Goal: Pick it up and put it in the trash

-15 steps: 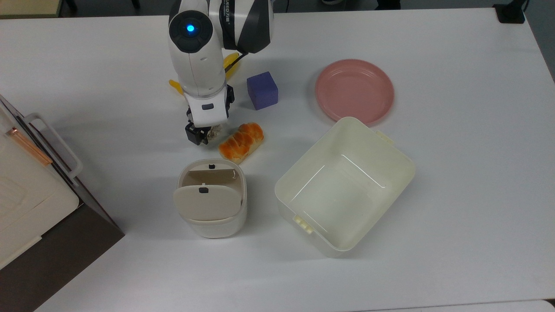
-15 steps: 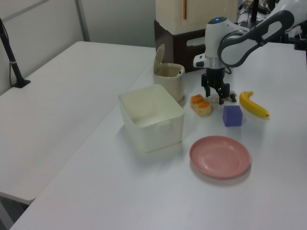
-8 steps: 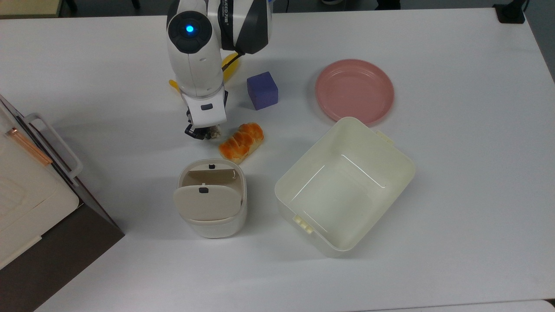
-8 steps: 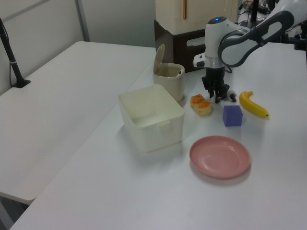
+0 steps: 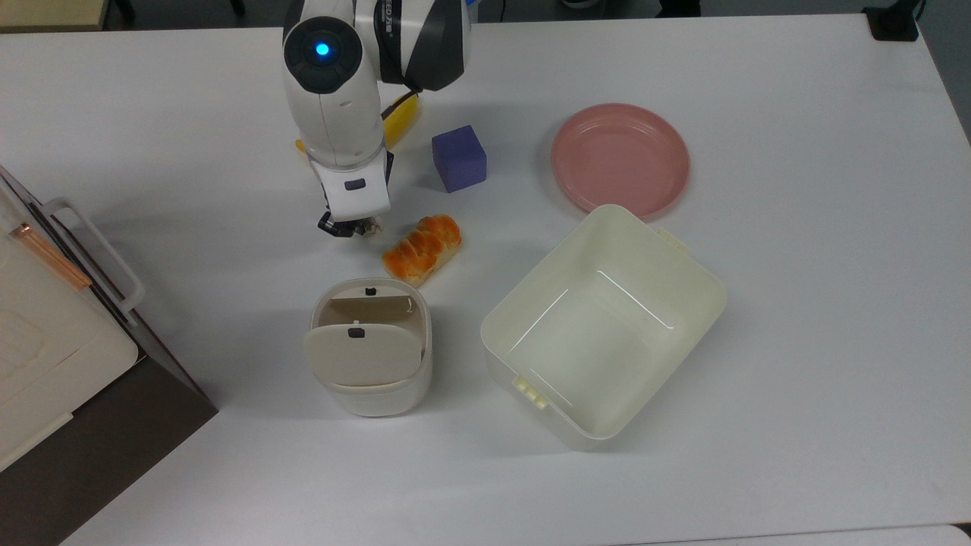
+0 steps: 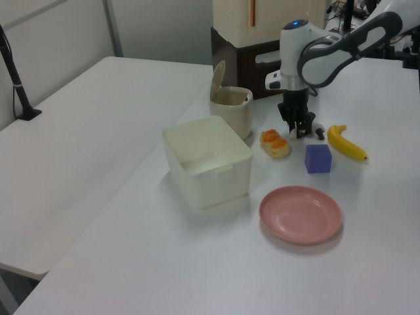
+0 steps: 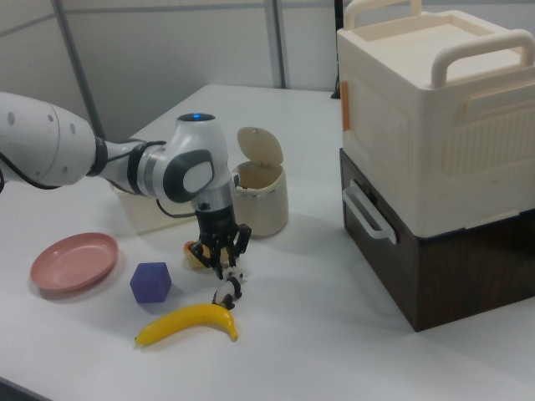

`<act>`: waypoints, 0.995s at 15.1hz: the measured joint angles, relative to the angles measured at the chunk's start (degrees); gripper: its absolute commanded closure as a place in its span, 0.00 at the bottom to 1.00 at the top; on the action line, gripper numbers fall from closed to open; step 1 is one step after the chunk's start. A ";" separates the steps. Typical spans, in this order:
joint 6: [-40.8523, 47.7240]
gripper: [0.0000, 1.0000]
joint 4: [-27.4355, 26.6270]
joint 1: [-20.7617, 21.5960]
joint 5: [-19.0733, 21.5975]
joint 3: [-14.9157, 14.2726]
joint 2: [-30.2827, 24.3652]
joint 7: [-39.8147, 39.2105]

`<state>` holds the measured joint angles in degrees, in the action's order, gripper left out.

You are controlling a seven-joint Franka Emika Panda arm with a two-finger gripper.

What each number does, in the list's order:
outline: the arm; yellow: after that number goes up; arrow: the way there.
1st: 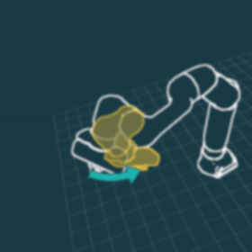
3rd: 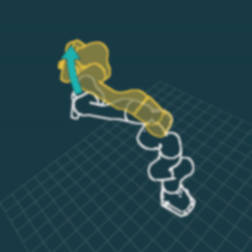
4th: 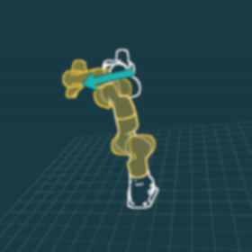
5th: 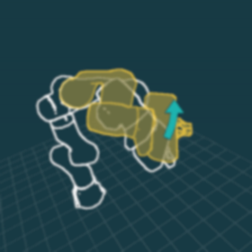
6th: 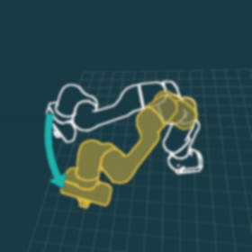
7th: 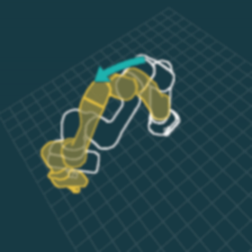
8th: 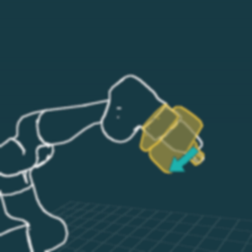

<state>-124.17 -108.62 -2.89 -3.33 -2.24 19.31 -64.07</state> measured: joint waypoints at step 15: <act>12.87 0.69 12.03 2.07 0.52 0.68 -3.82 27.04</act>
<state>-111.30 -96.59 -0.82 -2.81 -1.55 15.49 -37.02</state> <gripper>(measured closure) 0.687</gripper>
